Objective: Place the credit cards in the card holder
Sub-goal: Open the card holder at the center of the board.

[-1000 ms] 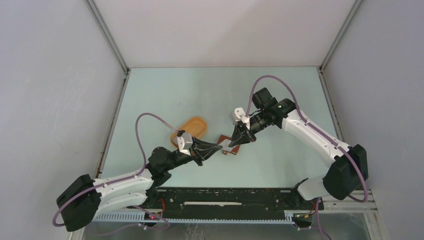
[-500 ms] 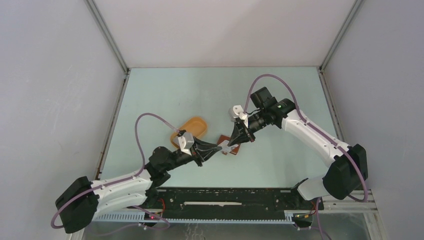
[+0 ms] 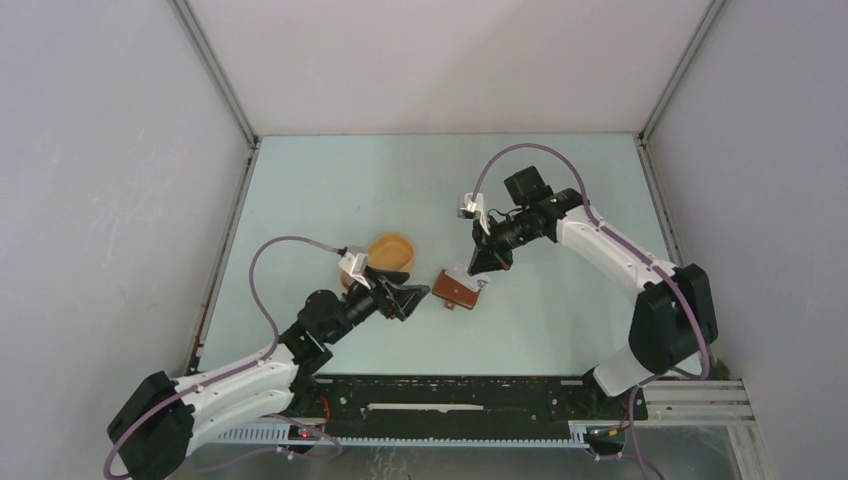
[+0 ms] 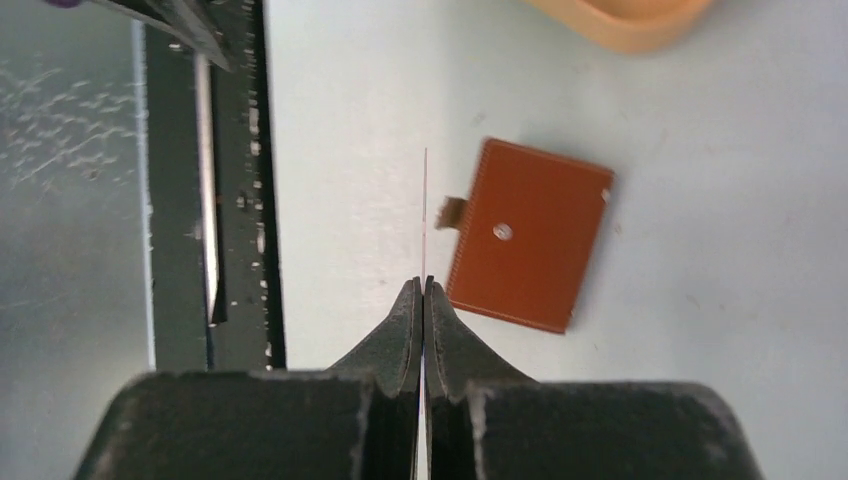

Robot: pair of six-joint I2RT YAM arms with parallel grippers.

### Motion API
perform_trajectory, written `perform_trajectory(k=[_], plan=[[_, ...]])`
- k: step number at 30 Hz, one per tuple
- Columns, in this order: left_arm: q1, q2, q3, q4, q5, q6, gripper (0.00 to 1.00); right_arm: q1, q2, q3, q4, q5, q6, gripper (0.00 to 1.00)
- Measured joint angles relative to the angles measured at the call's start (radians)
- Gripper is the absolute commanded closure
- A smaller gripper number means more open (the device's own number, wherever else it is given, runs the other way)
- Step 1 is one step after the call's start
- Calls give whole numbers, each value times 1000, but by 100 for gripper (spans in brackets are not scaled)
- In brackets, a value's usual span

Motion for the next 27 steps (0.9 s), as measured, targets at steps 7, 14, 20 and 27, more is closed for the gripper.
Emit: perform_trajectory(k=[7, 14, 20, 27], plan=[[21, 168, -4, -61, -44, -205, 50, -39, 117, 1, 49, 130, 139, 100], [23, 433, 48, -66, -90, -363, 50, -57, 127, 8, 53, 153, 187, 100], [24, 606, 83, 25, -83, -445, 48, -58, 127, 14, 57, 151, 193, 100], [27, 739, 151, 145, -45, -499, 50, -58, 127, 14, 55, 143, 192, 100]])
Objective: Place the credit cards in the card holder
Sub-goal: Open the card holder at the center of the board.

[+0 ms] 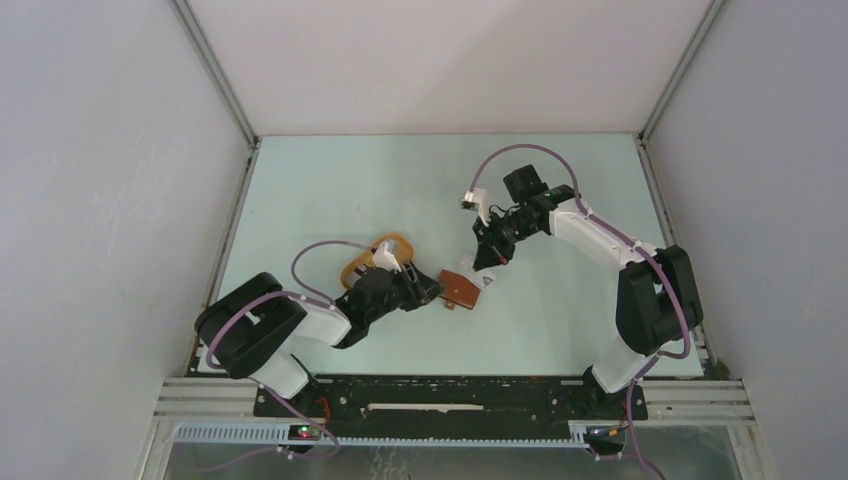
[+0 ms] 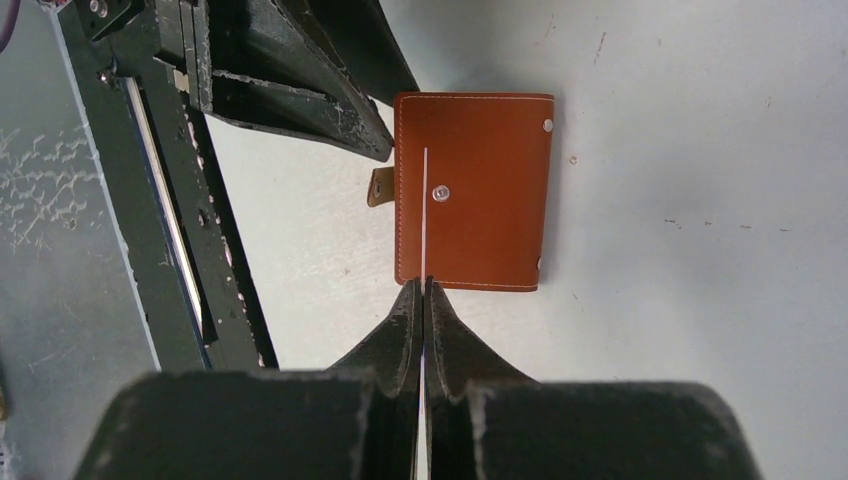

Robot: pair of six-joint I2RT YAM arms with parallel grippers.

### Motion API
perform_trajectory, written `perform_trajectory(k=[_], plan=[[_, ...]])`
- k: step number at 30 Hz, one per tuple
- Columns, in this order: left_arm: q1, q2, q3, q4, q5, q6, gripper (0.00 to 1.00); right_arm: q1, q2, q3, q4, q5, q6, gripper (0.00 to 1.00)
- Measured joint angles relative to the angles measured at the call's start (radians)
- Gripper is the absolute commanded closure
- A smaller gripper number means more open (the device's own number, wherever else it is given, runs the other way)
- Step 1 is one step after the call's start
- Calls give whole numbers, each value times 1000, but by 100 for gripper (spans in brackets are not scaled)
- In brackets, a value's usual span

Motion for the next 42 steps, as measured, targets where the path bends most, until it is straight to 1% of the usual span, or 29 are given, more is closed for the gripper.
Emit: perform_trajectory(k=[4, 8, 13, 18, 22, 24, 26, 28, 32, 38, 42], plan=[[2, 20, 14, 42, 18, -16, 52, -5, 0, 0, -9, -9, -12, 100], [3, 20, 18, 70, 32, -20, 52, -6, -4, 0, -27, -23, -37, 100], [6, 34, 33, 88, 44, -31, 52, -11, -42, 0, -68, -63, -109, 100], [18, 102, 77, 132, 64, -56, 56, -9, -154, -29, -72, -93, -211, 100], [32, 146, 109, 150, 73, -76, 61, 21, -289, -138, -41, -98, -323, 100], [39, 164, 125, 157, 80, -89, 62, 58, -346, -210, -16, -82, -387, 100], [41, 183, 137, 172, 87, -100, 63, 120, -390, -287, 22, -45, -451, 100], [44, 196, 145, 183, 89, -113, 63, 179, -403, -343, 67, 5, -479, 100], [47, 217, 154, 204, 93, -133, 63, 267, -373, -379, 153, 125, -481, 100], [52, 248, 158, 240, 107, -158, 62, 293, -300, -379, 280, 303, -429, 100], [60, 250, 158, 255, 118, -158, 58, 285, -290, -379, 343, 412, -374, 100]])
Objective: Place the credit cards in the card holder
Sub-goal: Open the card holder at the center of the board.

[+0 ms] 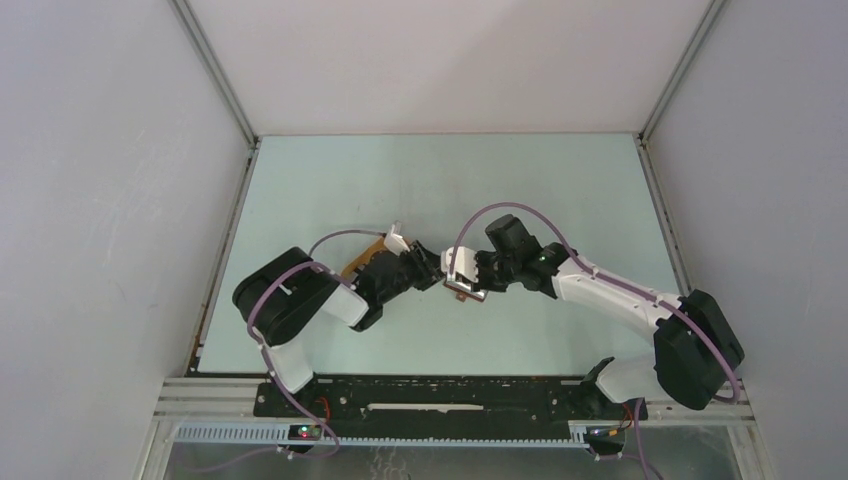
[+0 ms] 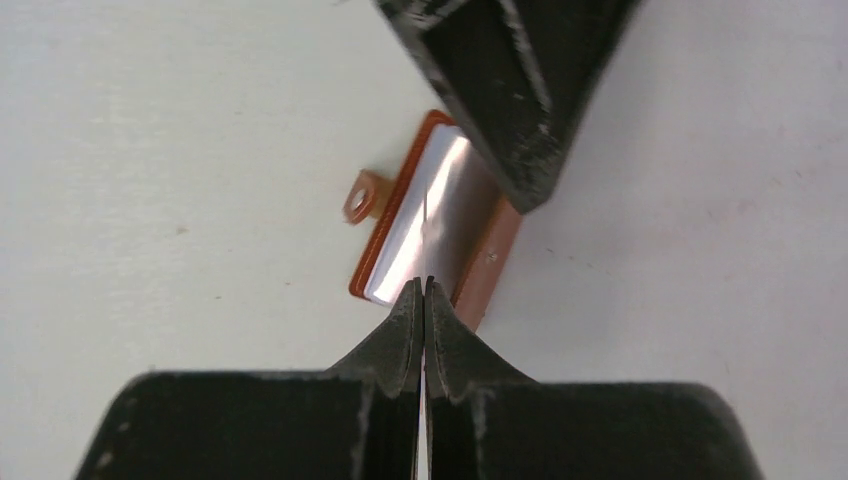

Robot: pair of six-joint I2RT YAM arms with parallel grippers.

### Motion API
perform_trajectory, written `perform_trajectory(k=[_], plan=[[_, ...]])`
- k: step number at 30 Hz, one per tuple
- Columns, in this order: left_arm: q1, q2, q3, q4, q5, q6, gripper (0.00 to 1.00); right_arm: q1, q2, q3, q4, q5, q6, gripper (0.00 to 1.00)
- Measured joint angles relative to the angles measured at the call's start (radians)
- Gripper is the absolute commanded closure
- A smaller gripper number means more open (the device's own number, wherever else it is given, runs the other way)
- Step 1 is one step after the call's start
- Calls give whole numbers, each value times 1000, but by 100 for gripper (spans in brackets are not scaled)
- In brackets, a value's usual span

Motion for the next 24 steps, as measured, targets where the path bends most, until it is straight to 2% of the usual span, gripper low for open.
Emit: perform_trajectory(k=[7, 17, 24], plan=[[14, -25, -22, 14, -2, 22, 47, -43, 0, 0, 55, 63, 75, 100], [3, -74, -238, 140, -34, 43, 42, -67, 58, 37, 48, 62, 158, 100], [-119, -40, -253, 223, -91, 47, 37, -77, 79, 77, 36, 39, 211, 100]])
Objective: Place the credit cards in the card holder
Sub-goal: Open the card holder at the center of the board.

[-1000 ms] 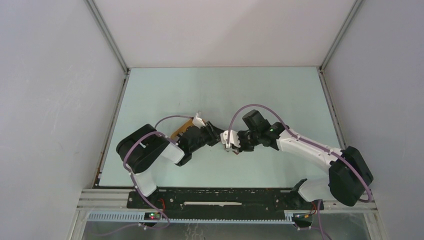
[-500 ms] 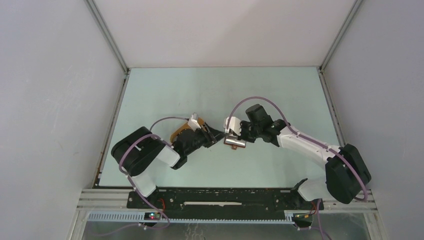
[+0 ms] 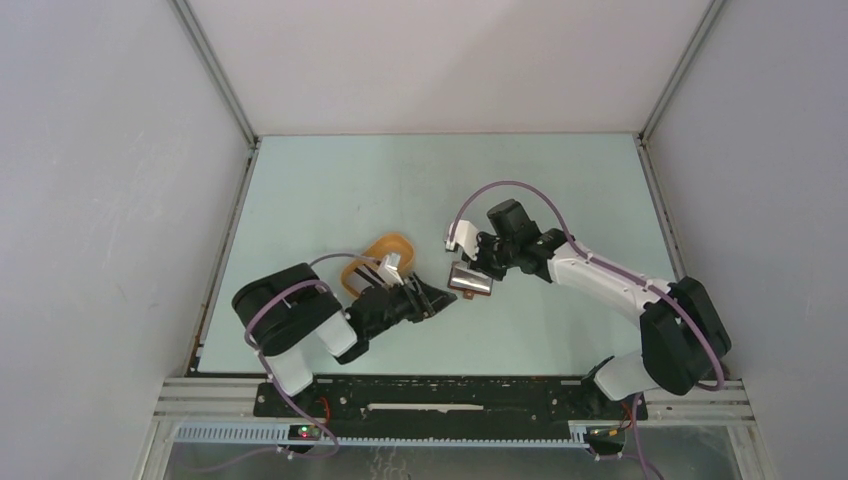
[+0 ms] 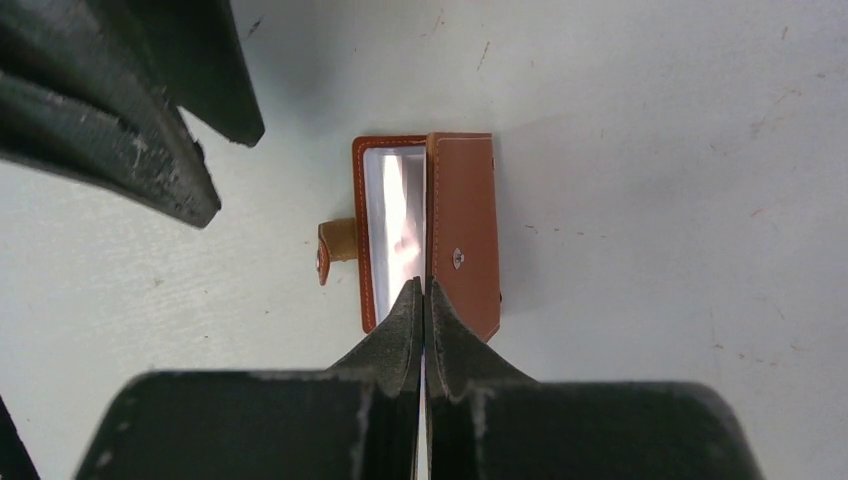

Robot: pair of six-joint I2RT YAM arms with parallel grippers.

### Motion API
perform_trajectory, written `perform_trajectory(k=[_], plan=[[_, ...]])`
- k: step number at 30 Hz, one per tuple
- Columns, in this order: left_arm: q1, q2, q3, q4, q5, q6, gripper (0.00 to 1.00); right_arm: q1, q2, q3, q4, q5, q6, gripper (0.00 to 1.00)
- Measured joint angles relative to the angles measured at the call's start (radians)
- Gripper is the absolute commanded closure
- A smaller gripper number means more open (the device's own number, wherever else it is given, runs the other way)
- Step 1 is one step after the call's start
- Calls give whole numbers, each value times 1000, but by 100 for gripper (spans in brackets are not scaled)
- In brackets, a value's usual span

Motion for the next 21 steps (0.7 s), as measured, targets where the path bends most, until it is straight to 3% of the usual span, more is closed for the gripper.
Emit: perform_trajectory(k=[6, 12, 21], plan=[[-90, -29, 77, -155, -103, 141, 36, -29, 29, 21, -23, -35, 31, 100], [-200, -91, 200, -357, -235, 396, 35, -39, 48, 37, -47, -60, 47, 100], [-252, -53, 279, -455, -342, 676, 38, -61, 57, 61, -75, -83, 72, 100]])
